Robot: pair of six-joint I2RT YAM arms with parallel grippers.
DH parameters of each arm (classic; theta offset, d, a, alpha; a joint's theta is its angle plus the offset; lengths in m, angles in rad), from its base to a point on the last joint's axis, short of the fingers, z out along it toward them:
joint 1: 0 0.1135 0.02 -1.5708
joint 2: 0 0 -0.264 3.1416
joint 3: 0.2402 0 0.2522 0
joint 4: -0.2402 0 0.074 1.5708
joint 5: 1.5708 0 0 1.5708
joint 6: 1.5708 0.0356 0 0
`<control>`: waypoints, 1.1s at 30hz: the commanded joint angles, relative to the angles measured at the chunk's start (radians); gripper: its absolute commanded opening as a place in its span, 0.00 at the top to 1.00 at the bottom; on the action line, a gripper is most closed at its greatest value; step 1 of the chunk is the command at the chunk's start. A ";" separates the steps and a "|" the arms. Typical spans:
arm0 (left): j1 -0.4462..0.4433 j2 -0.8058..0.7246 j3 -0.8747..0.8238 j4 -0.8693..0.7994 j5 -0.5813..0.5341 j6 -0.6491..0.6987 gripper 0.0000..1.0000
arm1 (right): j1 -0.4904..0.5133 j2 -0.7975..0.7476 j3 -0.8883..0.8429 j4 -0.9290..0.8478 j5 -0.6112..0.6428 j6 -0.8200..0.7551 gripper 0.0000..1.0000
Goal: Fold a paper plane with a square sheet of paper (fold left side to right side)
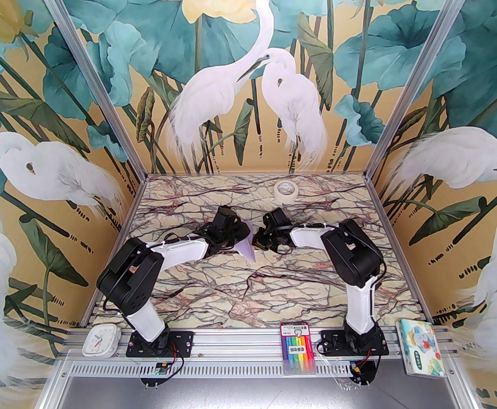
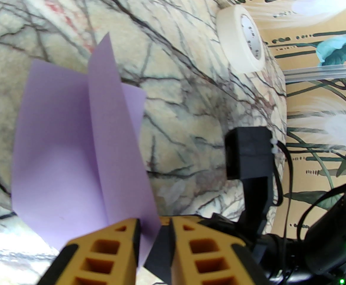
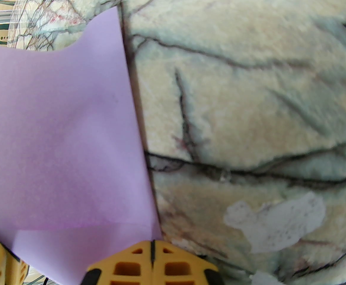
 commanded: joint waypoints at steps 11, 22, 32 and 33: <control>0.026 0.080 -0.023 0.152 0.142 -0.047 0.70 | 0.006 0.043 -0.013 -0.094 0.043 -0.023 1.00; 0.059 0.114 -0.080 0.293 0.202 -0.127 0.65 | 0.005 0.042 -0.010 -0.094 0.044 -0.027 1.00; 0.060 0.119 -0.093 0.312 0.207 -0.142 0.82 | 0.003 0.024 -0.026 -0.058 0.038 -0.026 1.00; 0.060 0.121 -0.094 0.312 0.207 -0.143 0.83 | 0.002 0.021 -0.028 -0.051 0.036 -0.026 1.00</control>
